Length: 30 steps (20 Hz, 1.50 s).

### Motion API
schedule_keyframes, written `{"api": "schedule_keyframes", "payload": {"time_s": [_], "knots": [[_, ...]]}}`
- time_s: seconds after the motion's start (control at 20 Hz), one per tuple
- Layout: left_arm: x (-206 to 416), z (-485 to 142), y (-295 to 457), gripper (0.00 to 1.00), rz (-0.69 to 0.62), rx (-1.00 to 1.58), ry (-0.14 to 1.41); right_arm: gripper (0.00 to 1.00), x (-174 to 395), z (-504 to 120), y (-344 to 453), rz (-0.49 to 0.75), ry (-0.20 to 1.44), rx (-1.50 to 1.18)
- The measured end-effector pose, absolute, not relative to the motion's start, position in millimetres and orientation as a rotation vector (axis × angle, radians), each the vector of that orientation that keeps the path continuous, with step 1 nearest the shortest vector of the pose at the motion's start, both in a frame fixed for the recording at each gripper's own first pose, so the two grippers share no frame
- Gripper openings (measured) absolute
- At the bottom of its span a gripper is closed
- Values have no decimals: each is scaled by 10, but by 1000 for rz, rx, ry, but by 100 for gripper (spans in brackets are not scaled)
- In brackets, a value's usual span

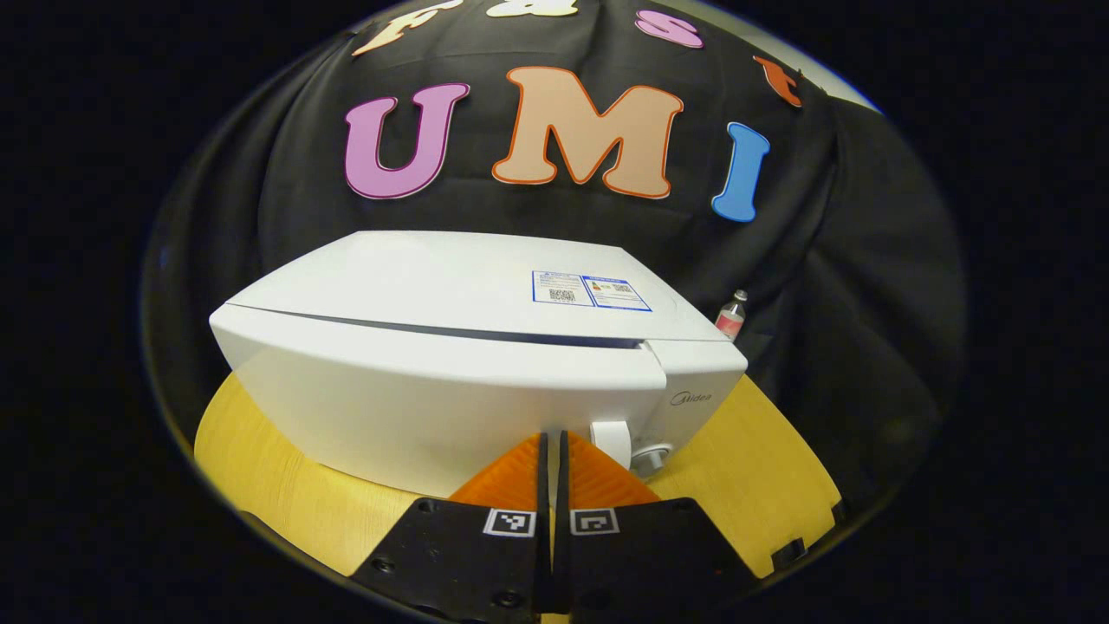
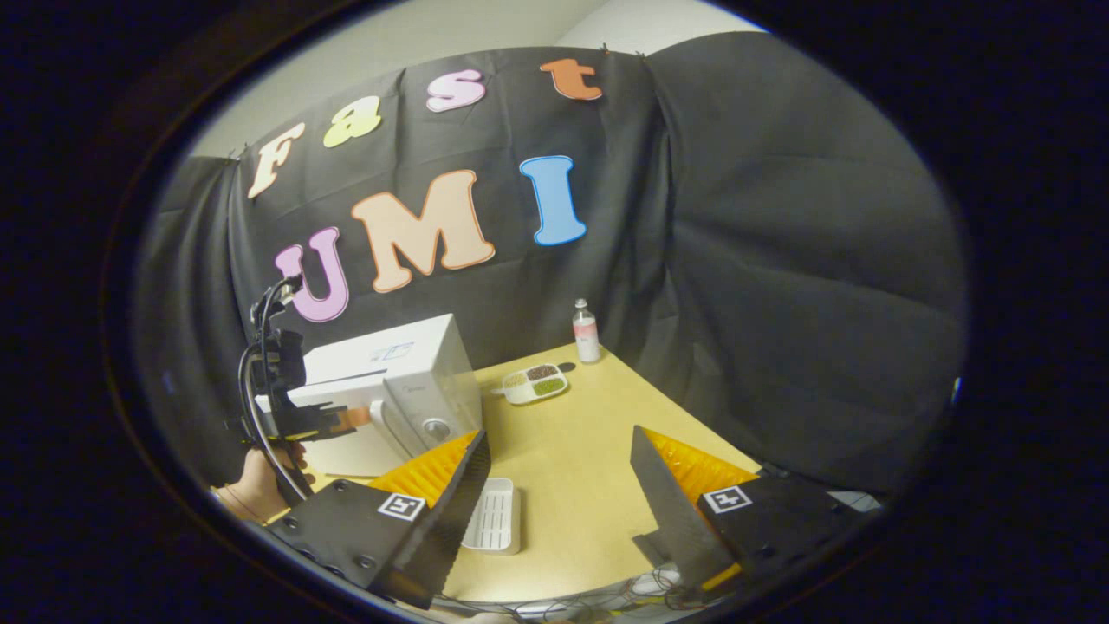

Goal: Open the microwave oven with the left hand, put the food in, and close the microwave oven.

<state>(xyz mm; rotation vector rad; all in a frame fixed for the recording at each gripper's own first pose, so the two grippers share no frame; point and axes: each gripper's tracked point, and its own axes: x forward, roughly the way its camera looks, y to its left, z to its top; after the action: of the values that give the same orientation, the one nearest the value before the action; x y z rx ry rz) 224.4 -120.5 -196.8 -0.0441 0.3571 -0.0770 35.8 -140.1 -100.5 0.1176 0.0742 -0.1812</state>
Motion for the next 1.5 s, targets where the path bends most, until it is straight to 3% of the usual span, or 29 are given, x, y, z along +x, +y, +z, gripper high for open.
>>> {"api": "schedule_keyframes", "payload": {"time_s": [0.05,0.15,0.2,0.25,0.3,0.4,0.45,0.5,0.95,1.35,1.4,1.45,1.5], "knots": [[2254,-1960,-1197,0,-68,-53,354,92,360,-1003,-1407,-180,72,118],[2257,-1965,-1201,0,-63,-80,346,92,385,-1033,-1413,-178,83,111],[2264,-1959,-1204,1,-67,-85,341,100,387,-1049,-1405,-176,89,104],[2267,-1960,-1205,1,-73,-86,341,100,382,-1049,-1396,-167,94,96],[2261,-1964,-1205,0,-79,-92,342,92,385,-1051,-1375,-159,97,86],[2263,-1963,-1205,0,-90,-116,340,92,402,-1046,-1357,-135,100,66],[2270,-1964,-1209,1,-95,-125,338,100,457,-1051,-1360,-121,102,58],[2285,-1957,-1202,0,-99,-127,330,92,461,-1049,-1341,-110,104,52],[2221,-1853,-1064,1,-73,-72,317,92,397,-1003,-1173,-15,124,9],[1393,-1273,-820,36,-39,-25,216,92,468,-744,-1069,47,85,-3],[1286,-1174,-822,55,-41,-16,196,92,467,-712,-1061,50,81,-13],[1181,-1076,-783,60,-24,-9,175,92,475,-679,-1071,50,74,-28],[1071,-991,-765,87,-16,-9,153,92,483,-637,-1076,51,65,-41]]}}
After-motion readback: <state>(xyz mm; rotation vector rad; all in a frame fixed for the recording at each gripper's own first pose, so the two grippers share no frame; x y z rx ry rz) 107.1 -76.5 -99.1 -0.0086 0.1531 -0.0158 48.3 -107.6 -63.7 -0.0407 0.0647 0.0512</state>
